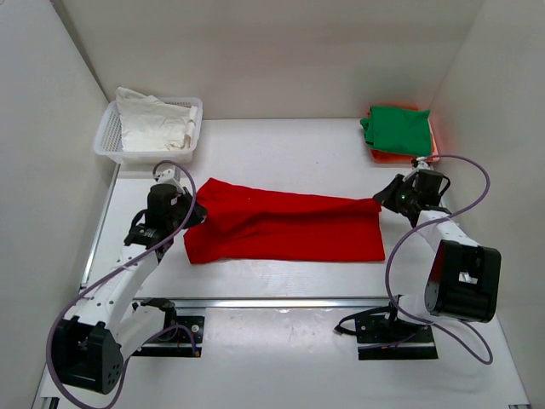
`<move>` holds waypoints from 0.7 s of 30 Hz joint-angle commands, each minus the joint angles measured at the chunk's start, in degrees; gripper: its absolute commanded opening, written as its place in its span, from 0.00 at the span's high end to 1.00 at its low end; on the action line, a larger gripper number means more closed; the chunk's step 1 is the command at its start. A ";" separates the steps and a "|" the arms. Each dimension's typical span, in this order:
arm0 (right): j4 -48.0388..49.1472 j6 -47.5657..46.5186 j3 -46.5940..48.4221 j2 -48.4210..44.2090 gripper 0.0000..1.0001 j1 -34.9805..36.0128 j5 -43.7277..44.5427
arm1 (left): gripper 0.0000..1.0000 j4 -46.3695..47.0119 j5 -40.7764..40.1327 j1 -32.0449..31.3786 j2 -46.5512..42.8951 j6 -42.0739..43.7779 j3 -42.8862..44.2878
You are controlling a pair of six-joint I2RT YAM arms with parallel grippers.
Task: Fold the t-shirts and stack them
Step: Fold the other side of the tshirt into a rectangle
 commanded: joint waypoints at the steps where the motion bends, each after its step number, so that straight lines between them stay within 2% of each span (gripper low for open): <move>1: -0.05 -1.70 -1.96 -2.07 1.00 -0.60 -0.38 | 1.00 -1.79 1.12 0.03 -3.29 -0.46 -2.00; 15: 1.27 -3.02 -2.84 2.41 0.99 -2.62 -0.64 | 1.00 -5.13 2.79 -2.07 -8.39 -1.34 -4.47; 21: 1.45 -3.54 -2.67 3.20 1.00 -3.15 -0.90 | 1.00 -7.06 3.41 -2.43 -9.71 -1.78 -2.89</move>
